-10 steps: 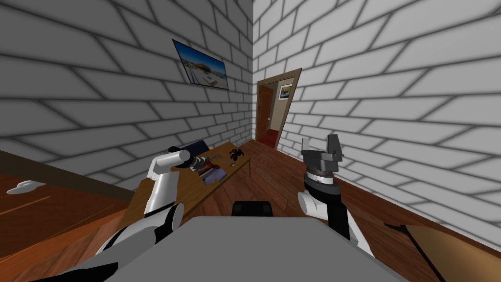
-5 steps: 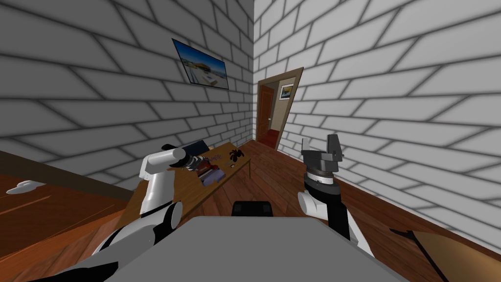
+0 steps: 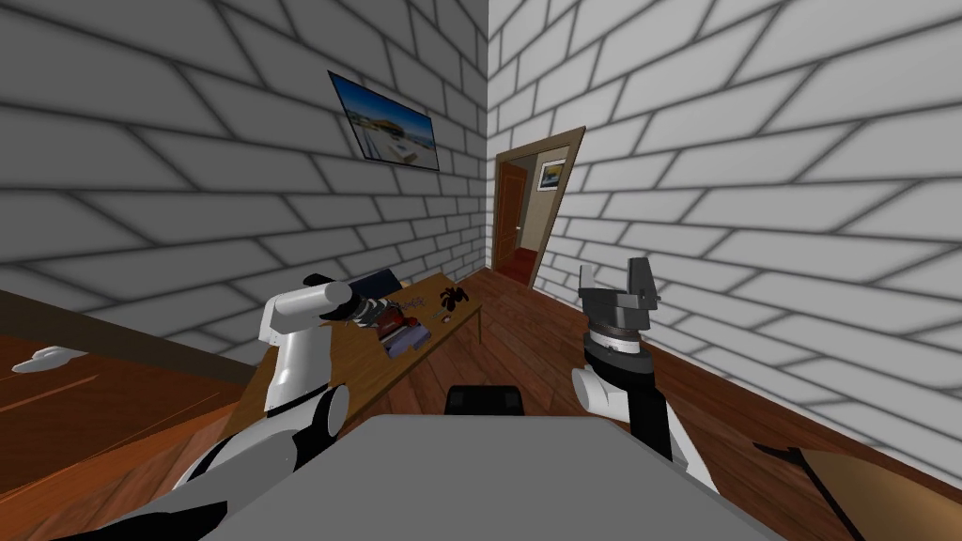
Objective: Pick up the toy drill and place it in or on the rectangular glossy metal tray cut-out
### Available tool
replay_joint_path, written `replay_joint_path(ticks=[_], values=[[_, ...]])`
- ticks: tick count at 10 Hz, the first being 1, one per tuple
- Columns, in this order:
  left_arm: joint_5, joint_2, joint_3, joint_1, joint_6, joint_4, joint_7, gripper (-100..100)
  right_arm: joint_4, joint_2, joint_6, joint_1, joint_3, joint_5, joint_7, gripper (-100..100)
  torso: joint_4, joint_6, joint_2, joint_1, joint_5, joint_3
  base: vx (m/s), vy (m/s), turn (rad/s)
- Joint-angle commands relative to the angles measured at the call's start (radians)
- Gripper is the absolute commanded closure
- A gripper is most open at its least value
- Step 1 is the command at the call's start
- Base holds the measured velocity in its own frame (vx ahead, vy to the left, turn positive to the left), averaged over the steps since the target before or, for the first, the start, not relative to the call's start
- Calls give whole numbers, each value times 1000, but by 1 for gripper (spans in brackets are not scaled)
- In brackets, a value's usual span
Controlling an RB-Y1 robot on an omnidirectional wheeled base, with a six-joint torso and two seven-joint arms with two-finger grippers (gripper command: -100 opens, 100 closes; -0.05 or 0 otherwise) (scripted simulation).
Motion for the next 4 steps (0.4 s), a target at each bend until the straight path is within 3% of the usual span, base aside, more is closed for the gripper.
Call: replay_joint_path(ticks=[1,4], values=[[0,0,0,0,0,0,0,0,0,0,0,0,0,0,0,0,0,0,0,0,0,0,0,0,0],[0,0,0,0,0,0,0,0,0,0,0,0,0,0,0,0,0,0,0,0,0,0,0,0,0]])
